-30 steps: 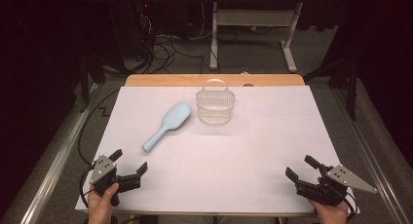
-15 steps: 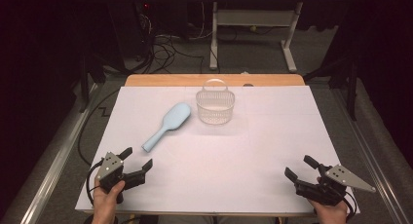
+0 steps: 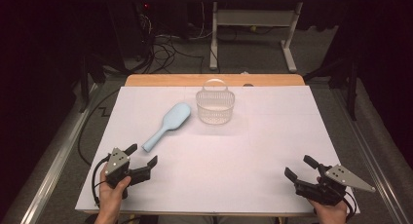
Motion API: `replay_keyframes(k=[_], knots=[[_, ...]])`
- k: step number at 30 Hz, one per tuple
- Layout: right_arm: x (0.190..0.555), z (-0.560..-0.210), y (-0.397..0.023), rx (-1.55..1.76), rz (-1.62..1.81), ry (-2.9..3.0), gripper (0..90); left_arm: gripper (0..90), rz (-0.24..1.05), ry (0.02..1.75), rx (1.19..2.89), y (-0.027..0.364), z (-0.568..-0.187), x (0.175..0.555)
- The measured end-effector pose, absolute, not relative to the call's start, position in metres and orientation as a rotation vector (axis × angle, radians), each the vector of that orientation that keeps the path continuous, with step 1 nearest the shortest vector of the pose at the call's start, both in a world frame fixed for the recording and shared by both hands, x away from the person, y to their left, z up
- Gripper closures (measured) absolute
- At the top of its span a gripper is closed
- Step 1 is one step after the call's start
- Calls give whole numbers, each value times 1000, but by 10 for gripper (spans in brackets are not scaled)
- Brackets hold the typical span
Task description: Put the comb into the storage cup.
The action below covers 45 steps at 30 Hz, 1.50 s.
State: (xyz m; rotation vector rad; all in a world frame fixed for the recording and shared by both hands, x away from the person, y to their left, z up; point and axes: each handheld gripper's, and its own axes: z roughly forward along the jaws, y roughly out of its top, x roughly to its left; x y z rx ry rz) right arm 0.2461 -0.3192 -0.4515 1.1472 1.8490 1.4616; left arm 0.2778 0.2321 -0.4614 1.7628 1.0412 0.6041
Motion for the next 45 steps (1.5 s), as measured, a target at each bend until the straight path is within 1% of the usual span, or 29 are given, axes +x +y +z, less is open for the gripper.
replay_keyframes(k=[24, 45], knots=[[245, -451, -319, 1149, 1467, 1841, 162, 158, 592, 1026, 1791, 209, -459, 300], [245, -451, -318, 1136, 1464, 1852, 165, 160, 534, 1011, 1812, 191, -456, 313]])
